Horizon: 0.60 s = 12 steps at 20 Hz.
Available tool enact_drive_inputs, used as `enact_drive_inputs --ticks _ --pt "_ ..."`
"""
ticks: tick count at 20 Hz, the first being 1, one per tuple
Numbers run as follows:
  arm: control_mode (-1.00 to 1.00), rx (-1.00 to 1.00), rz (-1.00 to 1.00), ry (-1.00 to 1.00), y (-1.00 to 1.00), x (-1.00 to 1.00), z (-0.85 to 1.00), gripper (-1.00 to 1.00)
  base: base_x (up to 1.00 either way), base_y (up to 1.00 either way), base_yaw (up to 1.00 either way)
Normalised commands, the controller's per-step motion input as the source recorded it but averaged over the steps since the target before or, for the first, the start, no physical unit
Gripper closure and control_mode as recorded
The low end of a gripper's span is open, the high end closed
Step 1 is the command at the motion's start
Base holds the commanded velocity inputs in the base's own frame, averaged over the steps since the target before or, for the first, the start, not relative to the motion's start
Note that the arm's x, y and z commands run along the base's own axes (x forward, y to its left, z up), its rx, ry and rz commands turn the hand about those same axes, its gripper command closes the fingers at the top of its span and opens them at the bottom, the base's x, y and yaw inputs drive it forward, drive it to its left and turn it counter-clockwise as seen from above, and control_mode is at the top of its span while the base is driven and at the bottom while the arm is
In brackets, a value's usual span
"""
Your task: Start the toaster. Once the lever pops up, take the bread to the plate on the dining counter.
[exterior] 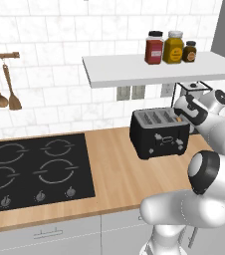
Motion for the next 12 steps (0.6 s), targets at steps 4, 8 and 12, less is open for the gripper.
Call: enact_drive_inputs --ticks 4,8,12 --pt "-1.0 0.0 0.0 0.0 0.0 0.0 0.0 -1.0 0.0 0.0 0.0" --pt "-1.0 0.0 0.0 0.0 0.0 0.0 0.0 -1.0 0.0 0.0 0.0" --pt "-1.0 0.0 0.0 0.0 0.0 0.0 0.0 -1.0 0.0 0.0 0.0"
